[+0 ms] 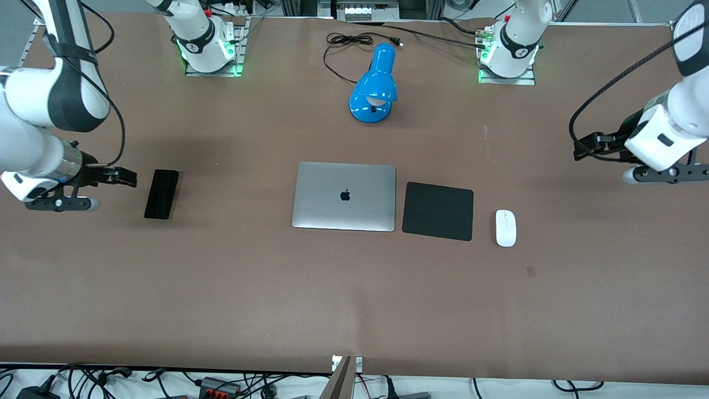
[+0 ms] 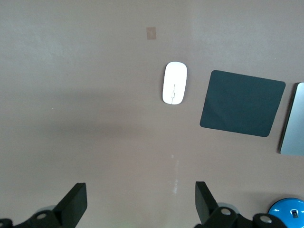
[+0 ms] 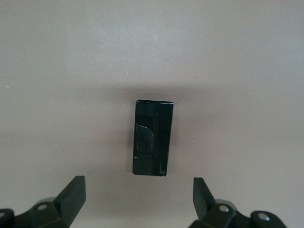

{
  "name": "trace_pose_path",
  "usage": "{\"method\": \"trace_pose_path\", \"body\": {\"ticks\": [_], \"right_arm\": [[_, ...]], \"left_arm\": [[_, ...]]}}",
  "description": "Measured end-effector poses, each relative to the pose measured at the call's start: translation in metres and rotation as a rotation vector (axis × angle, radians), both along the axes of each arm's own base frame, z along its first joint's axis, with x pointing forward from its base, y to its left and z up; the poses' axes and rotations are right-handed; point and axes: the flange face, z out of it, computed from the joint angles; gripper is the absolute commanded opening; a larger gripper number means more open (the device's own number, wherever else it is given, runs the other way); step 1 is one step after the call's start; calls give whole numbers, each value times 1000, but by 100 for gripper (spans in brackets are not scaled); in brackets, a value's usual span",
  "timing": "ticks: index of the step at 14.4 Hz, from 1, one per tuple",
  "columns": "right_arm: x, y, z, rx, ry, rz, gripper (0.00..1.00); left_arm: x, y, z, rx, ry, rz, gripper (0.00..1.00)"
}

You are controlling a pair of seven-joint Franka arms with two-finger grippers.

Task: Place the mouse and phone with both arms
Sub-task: 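Move the right gripper toward the black phone while the left gripper approaches the mouse, then lower the right gripper onto the phone while the left gripper lowers onto the mouse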

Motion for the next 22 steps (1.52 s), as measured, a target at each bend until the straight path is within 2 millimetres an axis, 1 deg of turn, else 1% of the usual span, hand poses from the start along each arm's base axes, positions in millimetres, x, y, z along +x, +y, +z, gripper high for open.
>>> {"method": "trace_pose_path", "body": {"ticks": [2, 4, 6, 7, 8, 9, 10, 12, 14, 15, 16, 18, 21, 22], "right_arm": [[-6, -2, -15, 1, -2, -4, 100], [-11, -5, -27, 2, 7, -12, 100], [-12, -8, -39, 3, 19, -17, 100], [-12, -9, -45, 3, 25, -18, 100], [-11, -10, -53, 3, 31, -20, 100], [-11, -13, -62, 3, 37, -26, 100], [-11, -18, -72, 3, 45, -35, 100], [-10, -29, -91, 3, 53, -52, 100], [-10, -32, -105, 4, 66, -56, 100], [-10, -32, -111, 4, 69, -56, 100], [-9, -32, -116, 4, 68, -55, 100], [-7, -32, -126, 4, 58, -53, 100], [-10, -31, -146, 2, 7, -49, 100], [-14, -31, -156, 2, -11, -51, 100]], "left_arm": [[5, 6, -13, -6, 23, 8, 100], [6, 9, -19, -9, 33, 12, 100], [8, 10, -28, -12, 54, 13, 100], [10, 11, -36, -16, 68, 14, 100], [15, 13, -50, -23, 78, 16, 100], [25, 15, -67, -32, 68, 18, 100], [37, 18, -88, -40, 53, 18, 100], [58, 20, -142, -22, 46, -5, 100], [72, 10, -188, -1, 39, -49, 100], [76, 4, -205, -2, 43, -64, 100], [78, 0, -219, -8, 47, -72, 100], [81, -10, -237, -19, 50, -88, 100], [82, -42, -256, -32, 45, -133, 100], [81, -47, -264, -35, 52, -141, 100]]}}
